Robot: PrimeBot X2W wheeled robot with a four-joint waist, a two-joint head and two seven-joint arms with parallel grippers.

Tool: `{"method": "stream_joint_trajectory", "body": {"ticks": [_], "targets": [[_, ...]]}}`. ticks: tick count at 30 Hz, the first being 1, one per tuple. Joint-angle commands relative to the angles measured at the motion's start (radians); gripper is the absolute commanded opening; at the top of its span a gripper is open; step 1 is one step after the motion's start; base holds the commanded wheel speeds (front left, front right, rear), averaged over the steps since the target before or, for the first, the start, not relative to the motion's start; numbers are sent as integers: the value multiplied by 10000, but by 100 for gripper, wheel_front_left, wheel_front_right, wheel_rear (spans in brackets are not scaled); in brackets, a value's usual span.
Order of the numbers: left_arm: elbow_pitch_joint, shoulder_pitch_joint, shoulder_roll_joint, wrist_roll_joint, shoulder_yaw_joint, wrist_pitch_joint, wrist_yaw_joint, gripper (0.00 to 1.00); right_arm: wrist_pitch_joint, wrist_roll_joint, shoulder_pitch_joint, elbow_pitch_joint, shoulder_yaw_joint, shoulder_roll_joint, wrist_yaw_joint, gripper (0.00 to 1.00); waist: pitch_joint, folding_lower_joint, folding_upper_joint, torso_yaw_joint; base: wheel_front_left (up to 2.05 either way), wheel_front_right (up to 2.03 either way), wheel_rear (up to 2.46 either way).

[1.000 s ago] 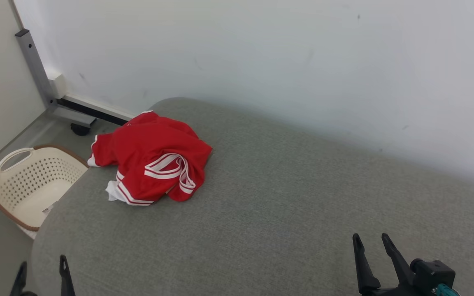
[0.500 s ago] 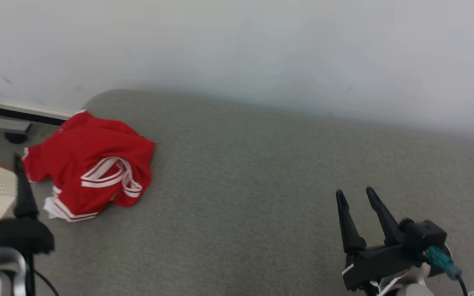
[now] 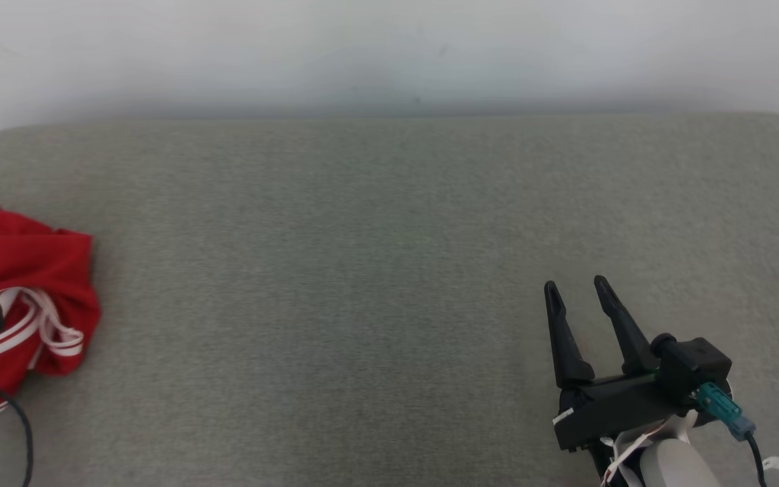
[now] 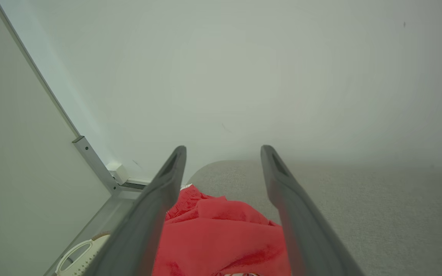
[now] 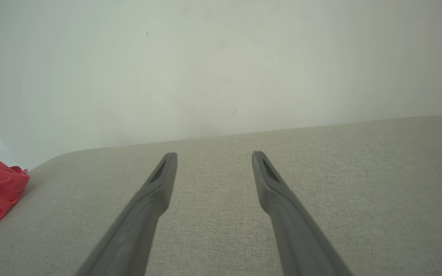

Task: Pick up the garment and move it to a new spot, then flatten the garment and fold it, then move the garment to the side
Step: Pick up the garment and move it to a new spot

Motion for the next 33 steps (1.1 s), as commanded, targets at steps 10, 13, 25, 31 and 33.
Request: {"method": "stream_joint_trajectory", "body": {"ticks": [10, 13, 25, 31, 33], "targets": [[2029, -382, 529, -254, 46, 1017, -112, 100, -260, 32, -212, 309, -115, -12, -21, 100, 1016, -2, -2, -1418, 0, 0, 0], [2541, -297, 701, -388, 132, 1409, -147, 100, -285, 47, -244, 342, -60, -13, -21, 100, 1033, -2, -2, -1492, 0, 0, 0], [4419, -180, 697, -1251, 459, 2926, -278, 100, -214, -57, -308, 294, -85, -15, -21, 100, 1182, -2, -2, -1637, 0, 0, 0], [4906, -153, 427, -1475, 525, 2650, -302, 100, -144, -107, -375, 252, -70, -15, -21, 100, 1218, -2, -2, -1624, 0, 0, 0], [4956, -126, 427, -1376, 447, 2333, -331, 100, -122, -123, -353, 263, -64, -13, -21, 100, 1219, -2, -2, -1603, 0, 0, 0]]}}
